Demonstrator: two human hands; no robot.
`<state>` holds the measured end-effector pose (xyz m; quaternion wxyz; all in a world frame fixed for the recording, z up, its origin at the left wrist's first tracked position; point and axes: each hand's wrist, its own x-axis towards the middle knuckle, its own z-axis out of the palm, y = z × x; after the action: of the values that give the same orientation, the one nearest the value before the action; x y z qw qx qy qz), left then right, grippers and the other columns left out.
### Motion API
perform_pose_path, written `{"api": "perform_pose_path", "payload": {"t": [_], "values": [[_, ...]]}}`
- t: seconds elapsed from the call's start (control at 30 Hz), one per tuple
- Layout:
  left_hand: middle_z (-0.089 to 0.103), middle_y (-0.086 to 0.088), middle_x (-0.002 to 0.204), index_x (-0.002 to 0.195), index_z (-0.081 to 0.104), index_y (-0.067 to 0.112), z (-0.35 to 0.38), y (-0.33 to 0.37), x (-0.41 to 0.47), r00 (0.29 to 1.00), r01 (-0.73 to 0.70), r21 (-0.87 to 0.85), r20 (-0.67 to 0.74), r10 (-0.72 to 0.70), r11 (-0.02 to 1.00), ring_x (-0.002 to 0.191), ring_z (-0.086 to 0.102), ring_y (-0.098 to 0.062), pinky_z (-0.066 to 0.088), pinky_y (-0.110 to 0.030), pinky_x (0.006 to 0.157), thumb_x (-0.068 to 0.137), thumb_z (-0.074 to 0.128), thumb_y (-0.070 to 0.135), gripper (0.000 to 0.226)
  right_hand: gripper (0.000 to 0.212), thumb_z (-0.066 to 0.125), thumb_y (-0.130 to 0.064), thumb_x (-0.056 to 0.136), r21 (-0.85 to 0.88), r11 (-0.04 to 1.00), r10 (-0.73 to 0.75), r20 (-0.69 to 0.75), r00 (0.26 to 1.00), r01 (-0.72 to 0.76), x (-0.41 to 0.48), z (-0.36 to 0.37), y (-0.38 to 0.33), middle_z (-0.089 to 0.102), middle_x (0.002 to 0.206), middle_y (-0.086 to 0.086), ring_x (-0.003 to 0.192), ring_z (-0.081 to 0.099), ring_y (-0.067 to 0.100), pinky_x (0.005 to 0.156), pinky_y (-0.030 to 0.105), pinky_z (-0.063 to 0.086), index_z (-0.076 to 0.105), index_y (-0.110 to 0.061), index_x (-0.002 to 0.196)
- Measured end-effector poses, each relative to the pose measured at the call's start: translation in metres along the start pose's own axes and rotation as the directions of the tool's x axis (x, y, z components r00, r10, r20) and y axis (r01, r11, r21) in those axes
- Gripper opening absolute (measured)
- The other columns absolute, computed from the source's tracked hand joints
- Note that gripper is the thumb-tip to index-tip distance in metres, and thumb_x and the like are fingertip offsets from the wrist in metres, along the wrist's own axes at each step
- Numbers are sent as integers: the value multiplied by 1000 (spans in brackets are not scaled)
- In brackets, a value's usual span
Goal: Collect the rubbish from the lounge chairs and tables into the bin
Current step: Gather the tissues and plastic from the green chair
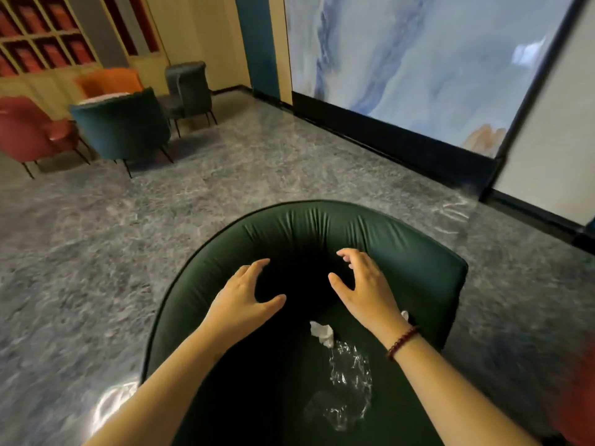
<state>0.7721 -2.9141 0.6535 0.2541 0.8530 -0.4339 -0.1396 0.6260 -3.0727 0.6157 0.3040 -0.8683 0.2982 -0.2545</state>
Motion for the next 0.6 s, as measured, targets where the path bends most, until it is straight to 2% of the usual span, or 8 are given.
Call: {"api": "perform_pose_path", "payload": {"t": [0.13, 0.27, 0.5, 0.6], "values": [[40, 0, 140, 142, 29, 27, 69, -31, 49, 993, 27, 1, 117, -27, 1000, 126, 43, -15, 39, -31, 104, 80, 63, 42, 72, 41, 54, -32, 88, -38, 991, 127, 50, 991, -125, 4, 42, 65, 50, 126, 4, 115, 48, 20, 96, 36, 42, 44, -17, 124], [41, 0, 138, 140, 29, 29, 141, -59, 87, 979, 27, 11, 204, -28, 1000, 123, 44, -17, 38, -25, 93, 78, 63, 44, 72, 43, 55, -32, 87, -45, 968, 248, 75, 966, -245, -9, 83, 125, 49, 128, 5, 118, 47, 19, 95, 29, 39, 43, -17, 125], [47, -3, 130, 137, 34, 23, 239, -108, 117, 948, -52, 22, 317, 42, 998, 114, 50, -20, 36, -23, 82, 75, 61, 45, 71, 43, 57, -31, 86, -83, 904, 426, 110, 898, -418, -43, 153, 187, 51, 126, 8, 115, 49, 23, 94, 34, 42, 43, -15, 123], [48, -6, 129, 137, 36, 20, 267, -128, 124, 931, -91, 18, 358, 78, 996, 114, 51, -23, 37, -25, 82, 76, 62, 43, 70, 43, 57, -31, 85, -108, 872, 487, 109, 866, -477, -60, 182, 201, 52, 124, 8, 113, 49, 24, 95, 38, 43, 43, -15, 123]]}}
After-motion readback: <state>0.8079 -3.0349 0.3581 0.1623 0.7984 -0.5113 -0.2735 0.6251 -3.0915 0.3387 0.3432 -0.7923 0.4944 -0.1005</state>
